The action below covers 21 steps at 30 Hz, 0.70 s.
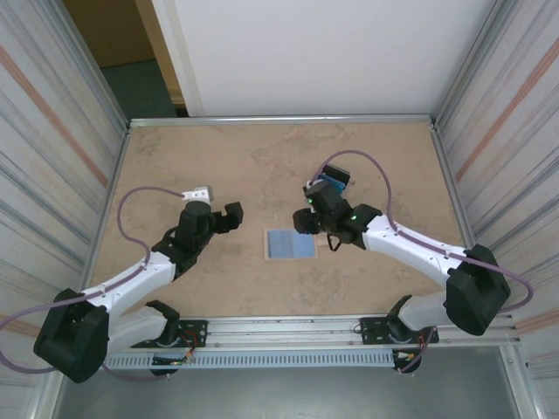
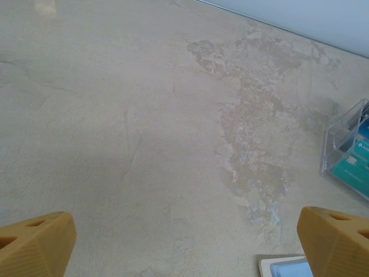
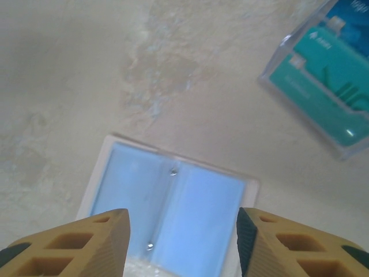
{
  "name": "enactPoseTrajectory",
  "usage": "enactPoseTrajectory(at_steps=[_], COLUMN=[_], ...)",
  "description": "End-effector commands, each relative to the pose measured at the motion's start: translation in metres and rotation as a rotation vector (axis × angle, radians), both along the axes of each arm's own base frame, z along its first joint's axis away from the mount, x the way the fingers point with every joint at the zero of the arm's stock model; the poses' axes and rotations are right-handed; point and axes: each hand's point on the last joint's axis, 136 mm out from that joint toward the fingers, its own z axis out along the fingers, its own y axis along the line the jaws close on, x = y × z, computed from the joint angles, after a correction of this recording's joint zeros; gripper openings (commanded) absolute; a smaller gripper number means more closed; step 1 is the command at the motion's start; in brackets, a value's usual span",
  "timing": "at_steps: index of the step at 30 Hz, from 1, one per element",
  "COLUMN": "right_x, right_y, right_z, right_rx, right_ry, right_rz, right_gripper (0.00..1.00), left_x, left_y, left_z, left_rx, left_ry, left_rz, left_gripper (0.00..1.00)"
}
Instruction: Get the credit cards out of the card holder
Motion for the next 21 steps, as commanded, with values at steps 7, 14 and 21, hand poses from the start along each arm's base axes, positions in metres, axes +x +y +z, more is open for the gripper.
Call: enactPoseTrajectory(at_steps=[7,14,21], right_x=[-0.029,-0.042,-0.042], right_y=[0.036,0.06,0.073], right_z=[-0.023,-0.054,-0.071], right_rx=[-0.059,-0.111,-0.15], right_ry=[0.017,0.108,0.155], right_rz=[-0.016,0.043,0.075], right_gripper=[0.54,0.48,0.4], left_x=[-0.002,-0.005,-0.004], left_y=[0.021,0.031,0.03], left_z=[0.002,0.001,-0.004], left_rx=[-0.088,-0.055,-0.031], left_ry=[-0.005,0.001,0.018], left_rz=[0.097,0.126,0.101], left_gripper=[0.99,0.99,0.99])
